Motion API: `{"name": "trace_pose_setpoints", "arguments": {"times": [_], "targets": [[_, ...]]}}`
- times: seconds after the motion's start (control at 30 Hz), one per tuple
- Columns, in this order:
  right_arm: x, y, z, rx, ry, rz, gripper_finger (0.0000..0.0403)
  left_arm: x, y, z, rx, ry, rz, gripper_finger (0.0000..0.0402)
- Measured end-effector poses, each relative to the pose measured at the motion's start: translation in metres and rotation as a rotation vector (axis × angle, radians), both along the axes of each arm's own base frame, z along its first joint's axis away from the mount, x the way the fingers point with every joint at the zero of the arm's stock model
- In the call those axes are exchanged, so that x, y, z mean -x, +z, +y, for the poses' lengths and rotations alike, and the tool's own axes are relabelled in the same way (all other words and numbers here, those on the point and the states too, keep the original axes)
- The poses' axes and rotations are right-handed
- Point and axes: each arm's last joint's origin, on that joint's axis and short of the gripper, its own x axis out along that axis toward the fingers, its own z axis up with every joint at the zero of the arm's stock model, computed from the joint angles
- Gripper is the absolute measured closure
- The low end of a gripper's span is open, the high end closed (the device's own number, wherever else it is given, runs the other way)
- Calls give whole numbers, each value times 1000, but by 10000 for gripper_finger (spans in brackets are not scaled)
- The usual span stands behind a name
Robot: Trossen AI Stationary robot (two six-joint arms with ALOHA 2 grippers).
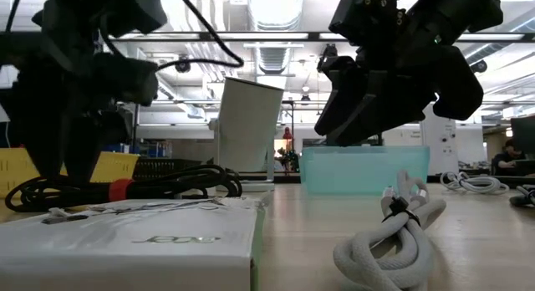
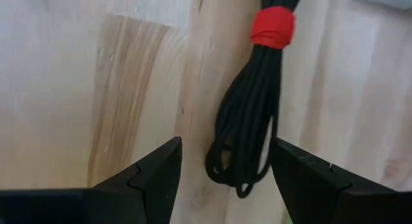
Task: Pick and place items into bin
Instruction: Put the left black charger cable into the green bin
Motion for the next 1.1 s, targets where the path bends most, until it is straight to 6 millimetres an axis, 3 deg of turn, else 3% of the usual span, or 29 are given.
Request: {"name": "trace_pose_setpoints", "arguments": {"times": [0.7,1.1], "targets": [[0,0,0,10,10,-2,188,-2,-7,-1,-9,-3,38,191],[0,0,0,10,10,-2,188,-2,-7,-1,-8,-4,38,323]]}}
